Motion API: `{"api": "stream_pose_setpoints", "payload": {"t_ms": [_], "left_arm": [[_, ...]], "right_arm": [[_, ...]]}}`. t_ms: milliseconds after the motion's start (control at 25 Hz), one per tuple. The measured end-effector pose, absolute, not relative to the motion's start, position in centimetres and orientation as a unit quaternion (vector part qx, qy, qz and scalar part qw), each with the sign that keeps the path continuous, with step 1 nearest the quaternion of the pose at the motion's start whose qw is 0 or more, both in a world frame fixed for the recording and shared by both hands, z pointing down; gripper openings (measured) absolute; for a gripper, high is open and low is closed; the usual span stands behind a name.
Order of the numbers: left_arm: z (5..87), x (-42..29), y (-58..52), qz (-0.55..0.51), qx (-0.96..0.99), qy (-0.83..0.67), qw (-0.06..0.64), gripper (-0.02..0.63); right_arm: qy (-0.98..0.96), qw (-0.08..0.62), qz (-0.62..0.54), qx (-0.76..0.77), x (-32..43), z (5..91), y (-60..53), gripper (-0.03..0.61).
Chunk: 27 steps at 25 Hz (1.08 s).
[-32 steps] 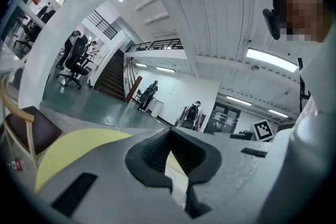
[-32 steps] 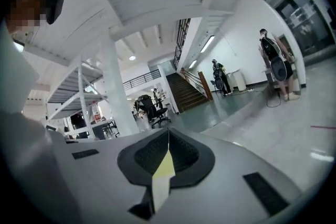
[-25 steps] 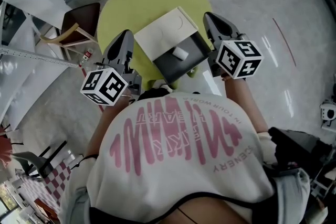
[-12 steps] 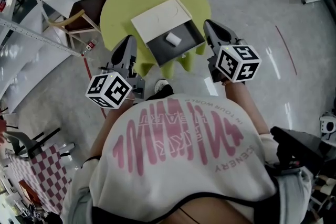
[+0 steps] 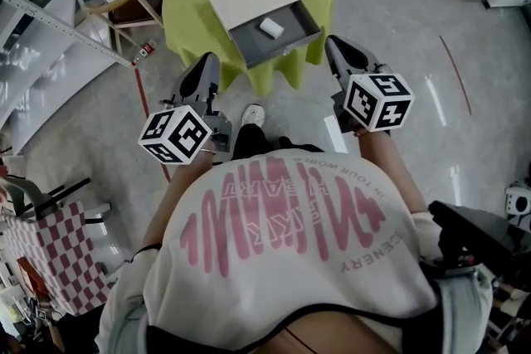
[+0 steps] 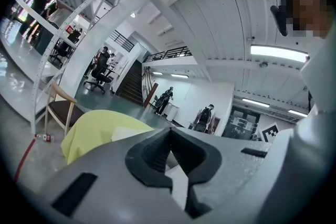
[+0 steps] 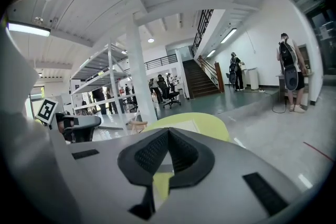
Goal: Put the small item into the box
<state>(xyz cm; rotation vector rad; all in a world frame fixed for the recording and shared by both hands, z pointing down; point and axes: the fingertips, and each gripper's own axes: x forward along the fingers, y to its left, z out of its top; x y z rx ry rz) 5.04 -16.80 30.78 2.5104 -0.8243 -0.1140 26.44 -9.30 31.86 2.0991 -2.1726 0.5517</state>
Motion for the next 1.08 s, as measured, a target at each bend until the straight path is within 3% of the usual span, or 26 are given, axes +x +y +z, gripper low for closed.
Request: {"api": "stream_pose_setpoints", "payload": {"t_ms": [1080], "left_arm": [[32.6, 3.2, -10.0, -0.026, 0.916, -0.311, 0.251, 0.006]], "right_arm": [[-0.703, 0.046, 0.196, 0.682, 25.8, 34.7, -2.9, 0.006]]}}
